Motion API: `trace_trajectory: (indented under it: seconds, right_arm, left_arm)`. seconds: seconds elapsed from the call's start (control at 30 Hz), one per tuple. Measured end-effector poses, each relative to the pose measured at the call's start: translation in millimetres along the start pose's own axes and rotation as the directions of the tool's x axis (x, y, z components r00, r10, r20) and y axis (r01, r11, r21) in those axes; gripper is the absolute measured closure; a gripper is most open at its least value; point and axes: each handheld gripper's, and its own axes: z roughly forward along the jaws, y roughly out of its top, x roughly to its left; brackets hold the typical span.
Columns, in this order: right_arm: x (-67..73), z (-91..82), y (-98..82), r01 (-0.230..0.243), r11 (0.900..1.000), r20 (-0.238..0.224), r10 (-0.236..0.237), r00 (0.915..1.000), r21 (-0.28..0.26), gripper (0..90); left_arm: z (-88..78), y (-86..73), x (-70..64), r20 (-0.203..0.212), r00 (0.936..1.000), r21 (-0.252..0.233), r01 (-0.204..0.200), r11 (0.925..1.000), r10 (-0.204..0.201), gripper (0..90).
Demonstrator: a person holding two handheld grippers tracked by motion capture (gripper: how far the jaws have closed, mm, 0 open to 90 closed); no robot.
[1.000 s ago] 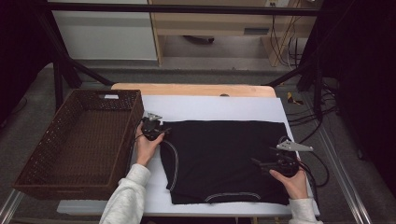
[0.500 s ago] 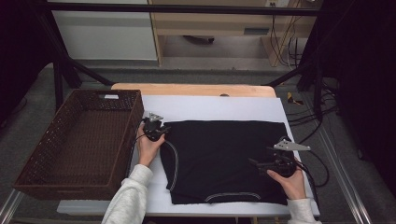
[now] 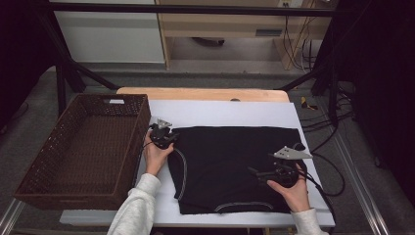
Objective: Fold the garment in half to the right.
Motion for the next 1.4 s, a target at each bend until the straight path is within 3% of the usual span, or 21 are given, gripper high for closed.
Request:
trace_trajectory:
  seconds: [0.43, 1.4]
  right_arm:
    - [53.3, 27.5, 8.7, 0.048, 0.999, -0.01, -0.048, 0.9988, 0.015, 0.5]
    - [116.9, 70.3, 10.4, 0.086, 0.994, -0.058, -0.082, 0.9949, 0.062, 0.7]
  left_arm:
    - [0.0, -0.3, 1.3, 0.009, 0.9999, -0.001, 0.008, 1.0, -0.008, 79.4]
    - [0.2, -0.4, 2.8, 0.02, 0.9996, -0.001, 0.02, 0.9998, -0.02, 79.0]
